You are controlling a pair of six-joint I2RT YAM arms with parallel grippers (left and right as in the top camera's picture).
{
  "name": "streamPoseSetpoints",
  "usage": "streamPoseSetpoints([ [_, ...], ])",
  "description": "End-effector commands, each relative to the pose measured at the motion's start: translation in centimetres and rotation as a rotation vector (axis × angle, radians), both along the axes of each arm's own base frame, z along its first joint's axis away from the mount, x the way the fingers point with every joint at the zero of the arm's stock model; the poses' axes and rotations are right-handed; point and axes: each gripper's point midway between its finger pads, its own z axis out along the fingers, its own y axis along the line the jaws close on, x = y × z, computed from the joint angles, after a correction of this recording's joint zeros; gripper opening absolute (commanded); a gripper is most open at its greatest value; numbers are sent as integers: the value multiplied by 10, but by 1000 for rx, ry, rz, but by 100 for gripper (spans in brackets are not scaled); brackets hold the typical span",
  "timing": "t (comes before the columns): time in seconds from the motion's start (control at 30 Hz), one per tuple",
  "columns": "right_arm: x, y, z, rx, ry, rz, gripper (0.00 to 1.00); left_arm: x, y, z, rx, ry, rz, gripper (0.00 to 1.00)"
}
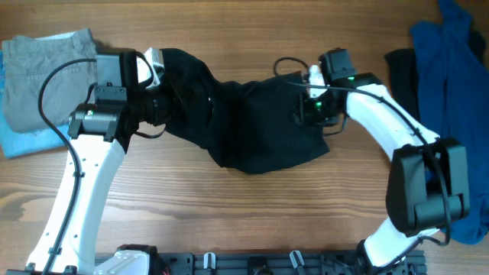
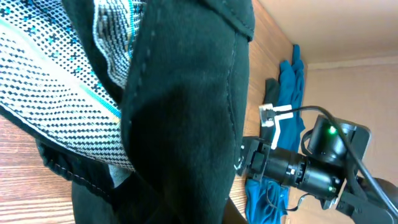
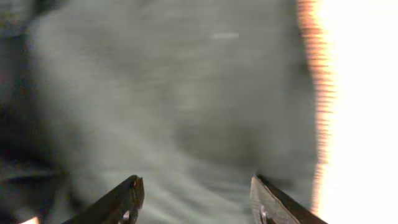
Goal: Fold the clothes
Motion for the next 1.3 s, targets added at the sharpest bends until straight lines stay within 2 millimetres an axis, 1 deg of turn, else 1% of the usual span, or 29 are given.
streamPoseSetpoints([
  [0.0,-1,-34,-22,-145,-4,-3,62,2,-9,15,-12,-42,-20,9],
  [0.07,-5,-46,-31,-209,-1,-24,64,2,-20,10,-14,-35,-49,9],
  [0.1,-7,-49,-35,-225,-3,-28,64,2,-30,9,-15,-39,-75,9],
  [0.17,-11,-49,-45,-213,-8,-33,63,2,-53,8,-20,-64,-137,9],
  [0.27,-20,-48,-55,-199,12,-47,62,2,-98,7,-32,-121,-232,9],
  [0.3,-23,-48,-57,-199,21,-46,62,3,-109,1,-22,-113,-227,9],
  [0.37,-27,-49,-59,-201,33,-45,61,3,-128,-18,10,-77,-215,10],
  [0.43,-29,-48,-60,-200,39,-44,61,0,-154,-34,16,-76,-268,11],
  [0.47,-29,-48,-60,-196,39,-43,61,0,-164,-38,13,-79,-286,11],
  [0.5,-29,-48,-60,-196,40,-43,61,-1,-176,-44,10,-87,-311,14],
  [0.53,-30,-48,-60,-197,41,-43,61,-1,-183,-49,11,-92,-321,16],
  [0.57,-30,-48,-60,-197,43,-43,61,0,-188,-53,14,-95,-326,20],
  [0.63,-32,-48,-61,-198,49,-43,61,2,-193,-60,20,-95,-329,21],
  [0.67,-32,-48,-61,-199,51,-42,61,2,-194,-62,22,-92,-327,24],
  [0.7,-33,-49,-61,-199,54,-42,59,2,-194,-63,24,-92,-326,33],
  [0.77,-35,-49,-58,-201,68,-57,58,4,-193,-62,23,-96,-324,50],
  [0.8,-34,-51,-53,-206,70,-71,58,6,-191,-61,25,-109,-325,50],
  [0.83,-28,-56,-42,-216,59,-82,58,12,-187,-58,26,-128,-317,51],
  [0.87,-21,-62,-29,-231,38,-101,58,21,-179,-53,27,-152,-295,50],
  [0.9,-9,-73,-6,-251,-3,-131,58,34,-167,-48,29,-181,-258,49],
  [0.93,2,-83,20,-261,-50,-163,59,52,-149,-45,46,-205,-194,49],
  [0.97,13,-91,50,-250,-113,-196,59,75,-123,-43,80,-237,-98,47],
  [1.0,19,-95,72,-238,-159,-215,59,87,-108,-44,107,-252,-41,47],
  [1.03,24,-96,92,-216,-206,-226,59,94,-97,-43,125,-264,-2,47],
  [1.07,29,-88,117,-158,-268,-218,59,108,-76,-45,163,-277,72,49],
  [1.1,30,-73,135,-73,-320,-186,59,115,-62,-47,189,-283,119,52],
  [1.13,26,-51,151,38,-353,-110,59,122,-51,-52,211,-281,155,53],
  [1.2,15,-15,161,184,-342,-2,59,131,-46,-66,220,-269,170,54],
  [1.27,4,6,148,228,-284,49,59,139,-50,-88,225,-255,165,54],
])
